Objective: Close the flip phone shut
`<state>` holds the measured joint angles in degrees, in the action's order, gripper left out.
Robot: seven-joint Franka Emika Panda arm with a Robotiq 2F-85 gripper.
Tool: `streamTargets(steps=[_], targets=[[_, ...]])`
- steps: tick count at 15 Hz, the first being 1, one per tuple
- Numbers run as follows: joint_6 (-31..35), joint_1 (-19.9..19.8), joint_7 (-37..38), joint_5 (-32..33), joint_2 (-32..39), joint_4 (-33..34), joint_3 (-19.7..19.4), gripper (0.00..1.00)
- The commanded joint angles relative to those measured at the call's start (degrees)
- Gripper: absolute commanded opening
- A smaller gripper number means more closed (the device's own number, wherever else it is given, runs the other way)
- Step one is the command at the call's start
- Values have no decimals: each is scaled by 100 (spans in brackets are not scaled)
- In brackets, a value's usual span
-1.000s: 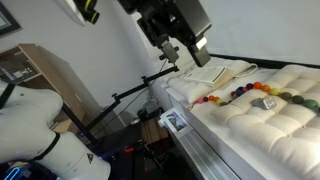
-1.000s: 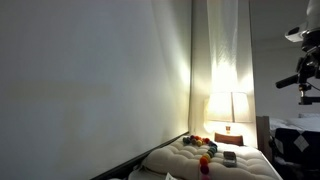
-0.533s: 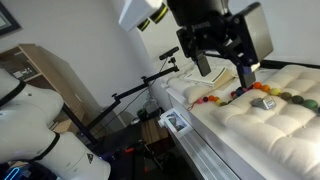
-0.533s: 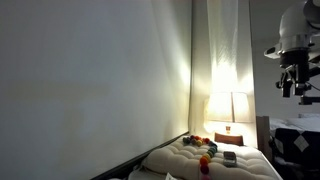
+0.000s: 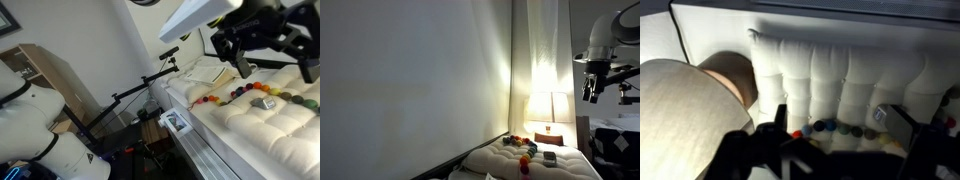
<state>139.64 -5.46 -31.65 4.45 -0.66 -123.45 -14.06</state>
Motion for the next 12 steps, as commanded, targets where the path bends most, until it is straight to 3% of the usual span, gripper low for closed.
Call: streamTargets(steps=[1, 3, 4, 5, 12], targets=[[665, -154, 459, 600, 193, -3, 201, 100], [890, -171, 906, 1263, 358, 0, 236, 100], [658, -164, 1033, 1533, 398, 44, 259, 100], [654, -203, 767, 1161, 290, -4, 284, 100], [619, -191, 890, 1427, 525, 90, 319, 100]])
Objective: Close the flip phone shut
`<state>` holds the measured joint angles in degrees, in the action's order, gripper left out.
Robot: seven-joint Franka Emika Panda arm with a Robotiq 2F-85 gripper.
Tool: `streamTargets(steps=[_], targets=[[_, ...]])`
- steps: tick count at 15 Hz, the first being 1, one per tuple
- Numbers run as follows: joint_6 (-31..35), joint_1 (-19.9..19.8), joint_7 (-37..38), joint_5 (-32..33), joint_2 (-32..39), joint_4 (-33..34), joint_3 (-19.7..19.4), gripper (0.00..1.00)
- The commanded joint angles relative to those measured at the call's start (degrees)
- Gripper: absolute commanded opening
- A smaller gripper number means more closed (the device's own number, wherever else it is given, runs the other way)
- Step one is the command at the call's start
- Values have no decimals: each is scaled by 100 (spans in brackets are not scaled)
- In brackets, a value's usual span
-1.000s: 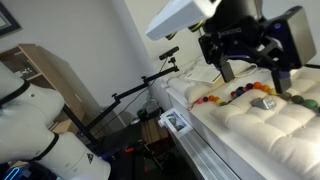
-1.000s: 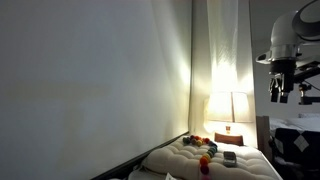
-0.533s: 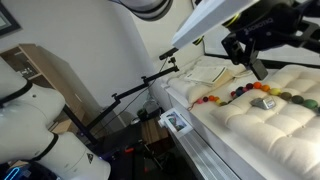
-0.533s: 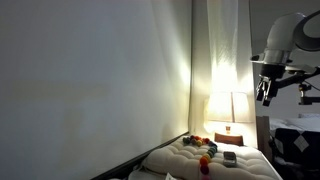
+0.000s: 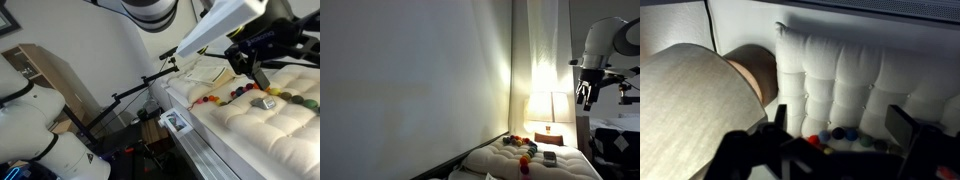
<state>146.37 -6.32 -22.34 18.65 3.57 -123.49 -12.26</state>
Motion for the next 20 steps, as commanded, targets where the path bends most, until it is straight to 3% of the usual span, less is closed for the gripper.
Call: streamTargets(steps=[1, 2, 3, 12, 16, 20], targets=[[-63, -68, 178, 293, 240, 170, 135, 100], [-66, -50, -144, 129, 350, 182, 213, 100], [-111, 1, 133, 424, 527, 277, 227, 100], [-179, 519, 367, 1554, 2042, 1326, 442, 100], [169, 814, 1265, 2123, 2680, 1986, 251, 100], [397, 790, 1982, 1969, 2991, 2351, 288, 100]])
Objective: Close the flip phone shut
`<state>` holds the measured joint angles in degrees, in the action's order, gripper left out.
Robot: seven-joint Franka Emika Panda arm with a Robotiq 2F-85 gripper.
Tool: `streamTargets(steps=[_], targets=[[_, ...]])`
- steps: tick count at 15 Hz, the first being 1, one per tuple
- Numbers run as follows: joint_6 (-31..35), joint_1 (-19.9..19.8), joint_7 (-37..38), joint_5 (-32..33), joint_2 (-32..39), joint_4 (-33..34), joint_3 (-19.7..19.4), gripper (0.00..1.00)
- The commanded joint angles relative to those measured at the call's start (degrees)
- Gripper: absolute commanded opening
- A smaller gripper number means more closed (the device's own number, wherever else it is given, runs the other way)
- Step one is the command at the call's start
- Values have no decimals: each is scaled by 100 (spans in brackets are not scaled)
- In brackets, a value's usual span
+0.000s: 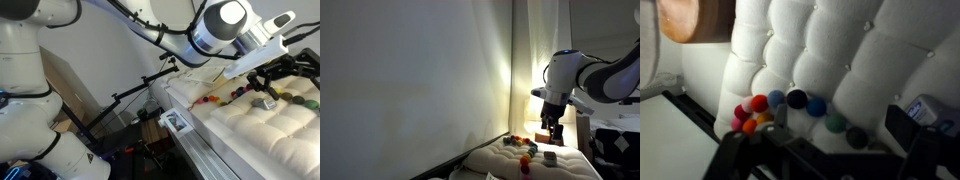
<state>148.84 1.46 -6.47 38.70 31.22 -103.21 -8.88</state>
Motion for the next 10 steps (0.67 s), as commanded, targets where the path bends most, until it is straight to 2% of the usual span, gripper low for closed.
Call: streamTargets(steps=[1, 2, 10], targets=[[67, -86, 195, -218, 227, 327, 87, 100], [38, -14, 184, -78, 136, 169, 16, 100], [41, -19, 179, -184, 195, 236, 22, 100]])
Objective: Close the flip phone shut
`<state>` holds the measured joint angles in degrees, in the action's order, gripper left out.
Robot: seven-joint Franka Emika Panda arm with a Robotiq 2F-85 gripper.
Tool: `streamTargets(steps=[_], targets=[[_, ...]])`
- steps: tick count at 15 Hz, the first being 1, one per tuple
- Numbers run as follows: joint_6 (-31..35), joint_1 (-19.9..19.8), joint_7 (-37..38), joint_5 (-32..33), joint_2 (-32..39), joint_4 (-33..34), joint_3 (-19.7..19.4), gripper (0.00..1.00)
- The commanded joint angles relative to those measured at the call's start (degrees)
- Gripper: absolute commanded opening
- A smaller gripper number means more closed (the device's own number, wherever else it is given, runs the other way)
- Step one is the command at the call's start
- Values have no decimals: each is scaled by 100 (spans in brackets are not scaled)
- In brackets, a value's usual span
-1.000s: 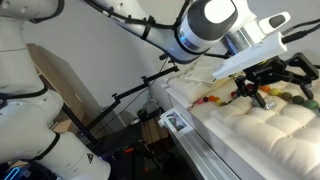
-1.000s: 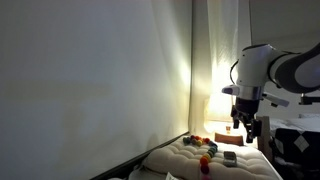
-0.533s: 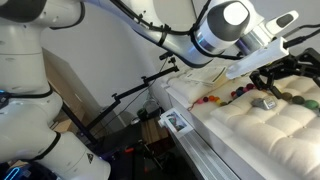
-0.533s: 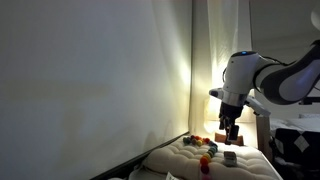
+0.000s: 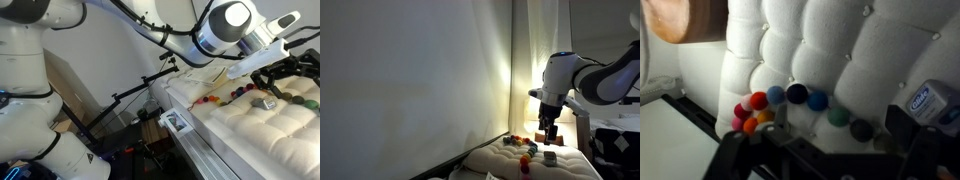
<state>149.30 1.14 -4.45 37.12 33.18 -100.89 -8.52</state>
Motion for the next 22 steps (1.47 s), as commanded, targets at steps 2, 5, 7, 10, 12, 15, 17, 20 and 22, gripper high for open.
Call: streamTargets(steps=[2, 5, 7, 10, 12, 15, 17, 20, 22], targets=[[-36, 9, -72, -38, 35, 7, 7, 100], [-51, 85, -27, 35, 123, 38, -26, 100], [-47, 143, 33, 87, 175, 65, -65, 100], [-35, 183, 37, 90, 221, 88, -65, 100], [-52, 227, 67, 113, 246, 107, -83, 100], [-64, 284, 64, 145, 248, 105, -85, 100], [-80, 342, 73, 186, 242, 97, -88, 100], [-112, 449, 97, 289, 238, 92, -93, 100], [-124, 501, 111, 354, 250, 104, -94, 100]])
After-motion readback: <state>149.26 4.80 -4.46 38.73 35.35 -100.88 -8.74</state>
